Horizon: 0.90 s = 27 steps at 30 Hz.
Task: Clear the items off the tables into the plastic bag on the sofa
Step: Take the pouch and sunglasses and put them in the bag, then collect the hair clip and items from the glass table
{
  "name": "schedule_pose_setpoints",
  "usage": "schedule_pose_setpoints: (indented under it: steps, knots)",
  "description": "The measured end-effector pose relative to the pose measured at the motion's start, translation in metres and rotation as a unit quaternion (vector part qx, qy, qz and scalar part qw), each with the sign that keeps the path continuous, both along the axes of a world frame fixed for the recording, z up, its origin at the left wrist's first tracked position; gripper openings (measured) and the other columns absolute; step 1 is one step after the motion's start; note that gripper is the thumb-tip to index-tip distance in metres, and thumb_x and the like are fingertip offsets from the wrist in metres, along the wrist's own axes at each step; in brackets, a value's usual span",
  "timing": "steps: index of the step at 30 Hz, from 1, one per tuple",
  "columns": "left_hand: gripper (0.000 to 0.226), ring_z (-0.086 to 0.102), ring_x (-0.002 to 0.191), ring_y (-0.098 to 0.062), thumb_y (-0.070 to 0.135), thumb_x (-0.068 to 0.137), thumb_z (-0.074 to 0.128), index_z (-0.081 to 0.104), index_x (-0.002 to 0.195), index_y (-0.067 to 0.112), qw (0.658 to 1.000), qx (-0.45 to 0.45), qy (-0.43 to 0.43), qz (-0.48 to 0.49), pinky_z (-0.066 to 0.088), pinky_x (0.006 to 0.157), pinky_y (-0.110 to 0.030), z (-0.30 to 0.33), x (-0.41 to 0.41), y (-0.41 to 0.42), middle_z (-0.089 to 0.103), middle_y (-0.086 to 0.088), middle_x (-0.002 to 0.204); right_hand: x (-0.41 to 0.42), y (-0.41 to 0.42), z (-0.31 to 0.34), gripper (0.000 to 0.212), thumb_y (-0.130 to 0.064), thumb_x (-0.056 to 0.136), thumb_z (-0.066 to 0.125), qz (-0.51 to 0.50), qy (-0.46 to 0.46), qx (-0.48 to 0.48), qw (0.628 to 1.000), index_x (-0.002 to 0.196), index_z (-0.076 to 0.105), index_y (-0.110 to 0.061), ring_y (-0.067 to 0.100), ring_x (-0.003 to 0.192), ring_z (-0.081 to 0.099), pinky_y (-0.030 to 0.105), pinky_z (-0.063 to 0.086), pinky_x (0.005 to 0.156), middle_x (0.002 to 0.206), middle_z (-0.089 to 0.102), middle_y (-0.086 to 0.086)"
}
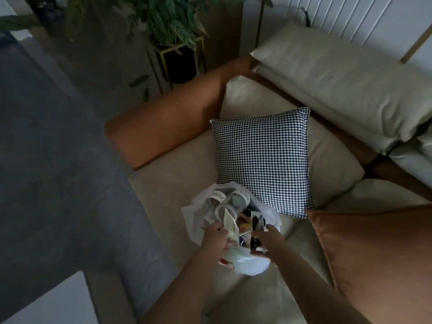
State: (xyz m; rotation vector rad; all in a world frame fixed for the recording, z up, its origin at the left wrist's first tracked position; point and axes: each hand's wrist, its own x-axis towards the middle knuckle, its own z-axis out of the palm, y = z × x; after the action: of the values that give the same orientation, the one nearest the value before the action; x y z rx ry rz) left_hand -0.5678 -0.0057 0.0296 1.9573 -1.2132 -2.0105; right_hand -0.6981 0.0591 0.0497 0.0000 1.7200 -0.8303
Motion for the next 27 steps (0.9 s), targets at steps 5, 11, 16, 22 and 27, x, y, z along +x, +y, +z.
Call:
schedule_pose_setpoints:
  steps: [5, 11, 16, 22, 27]
  knots:
    - [0.041, 0.062, 0.092, -0.023, 0.004, 0.096, 0.041, 0.047, 0.135, 0.015, 0.998, 0.025, -0.028, -0.050, 0.055, 0.072, -0.030, -0.006, -0.003, -0.012, 0.059, -0.011, 0.106, -0.007, -0.001, -0.013, 0.033, -0.010, 0.088, 0.062, 0.014, 0.008, 0.001, 1.000, 0.114, 0.042, -0.012, 0.034, 0.117, 0.048, 0.044, 0.050, 0.083, 0.114, 0.049, 0.013]
    - [0.039, 0.063, 0.097, -0.025, 0.004, 0.094, 0.046, 0.048, 0.133, 0.005, 0.995, -0.011, -0.050, -0.087, 0.049, 0.055, -0.019, 0.001, 0.008, 0.000, 0.059, -0.014, 0.122, -0.007, 0.006, -0.017, 0.036, -0.012, 0.088, 0.061, 0.102, 0.054, 0.023, 0.993, 0.121, 0.048, -0.005, 0.032, 0.112, 0.055, 0.040, 0.052, 0.085, 0.117, 0.056, 0.017]
    - [0.043, 0.063, 0.110, -0.029, 0.005, 0.093, 0.049, 0.046, 0.136, 0.002, 0.992, -0.041, -0.061, -0.106, 0.054, 0.060, -0.020, 0.019, 0.018, 0.024, 0.054, -0.017, 0.134, 0.003, 0.017, -0.004, 0.030, -0.015, 0.092, 0.055, 0.273, 0.153, 0.011, 0.950, 0.119, 0.055, -0.005, 0.029, 0.109, 0.058, 0.034, 0.049, 0.089, 0.113, 0.061, 0.014]
    - [0.037, 0.061, 0.111, -0.028, 0.009, 0.085, 0.061, 0.057, 0.123, 0.005, 0.992, -0.066, -0.070, -0.084, 0.050, 0.093, -0.033, 0.049, 0.038, 0.079, 0.059, -0.012, 0.125, 0.027, 0.050, 0.017, 0.031, -0.020, 0.094, 0.051, 0.430, 0.237, -0.021, 0.871, 0.122, 0.054, -0.008, 0.023, 0.115, 0.054, 0.025, 0.039, 0.093, 0.124, 0.059, 0.009]
    - [0.017, 0.060, 0.103, -0.023, 0.016, 0.093, 0.056, 0.065, 0.106, 0.011, 0.991, -0.099, -0.078, -0.055, 0.047, 0.093, -0.032, 0.076, 0.070, 0.135, 0.060, -0.002, 0.107, 0.062, 0.085, 0.029, 0.033, -0.022, 0.095, 0.051, 0.512, 0.261, -0.050, 0.817, 0.123, 0.055, -0.006, 0.022, 0.117, 0.053, 0.021, 0.036, 0.091, 0.123, 0.058, 0.008]
